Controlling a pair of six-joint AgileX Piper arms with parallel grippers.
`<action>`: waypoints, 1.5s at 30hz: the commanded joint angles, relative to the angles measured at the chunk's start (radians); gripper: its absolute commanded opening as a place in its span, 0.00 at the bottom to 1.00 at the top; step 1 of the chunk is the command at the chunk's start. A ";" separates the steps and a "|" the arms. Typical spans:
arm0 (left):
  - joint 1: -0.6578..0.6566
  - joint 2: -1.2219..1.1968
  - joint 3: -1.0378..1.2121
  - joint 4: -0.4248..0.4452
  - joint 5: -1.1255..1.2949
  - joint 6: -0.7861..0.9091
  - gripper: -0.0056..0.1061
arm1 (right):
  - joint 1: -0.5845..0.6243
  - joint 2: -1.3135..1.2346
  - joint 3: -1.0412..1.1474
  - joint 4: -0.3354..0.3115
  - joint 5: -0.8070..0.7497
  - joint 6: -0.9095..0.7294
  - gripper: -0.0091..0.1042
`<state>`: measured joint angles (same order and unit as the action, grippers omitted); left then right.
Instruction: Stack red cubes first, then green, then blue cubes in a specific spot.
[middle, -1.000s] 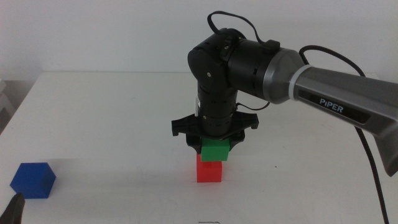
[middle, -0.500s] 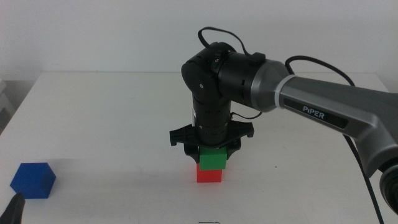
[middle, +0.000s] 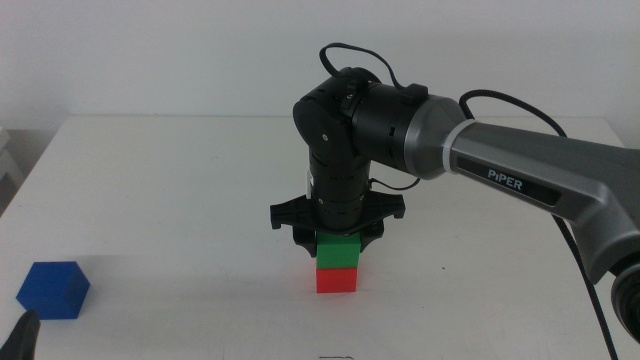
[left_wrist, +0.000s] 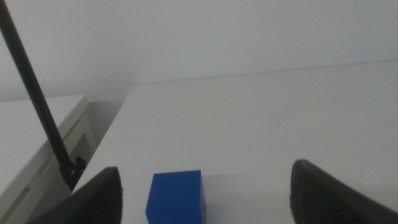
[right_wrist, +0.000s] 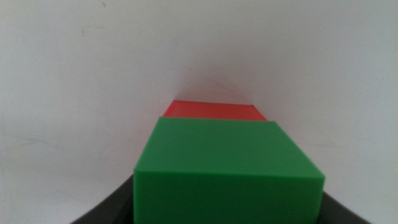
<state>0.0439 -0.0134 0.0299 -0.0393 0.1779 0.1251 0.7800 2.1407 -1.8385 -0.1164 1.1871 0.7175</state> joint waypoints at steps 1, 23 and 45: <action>-0.001 -0.020 -0.004 -0.014 -0.083 -0.010 0.86 | -0.007 -0.057 -0.029 -0.016 -0.022 -0.002 0.07; -0.001 -0.020 -0.004 -0.014 -0.083 -0.010 0.86 | -0.003 -0.087 -0.029 -0.018 -0.038 -0.009 0.84; -0.001 -0.020 -0.004 -0.014 -0.083 -0.010 0.86 | 0.018 -0.302 -0.026 -0.050 0.007 -0.057 0.84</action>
<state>0.0439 -0.0134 0.0299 -0.0393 0.1779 0.1251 0.7991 1.9346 -1.8412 -0.1329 1.2039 0.6966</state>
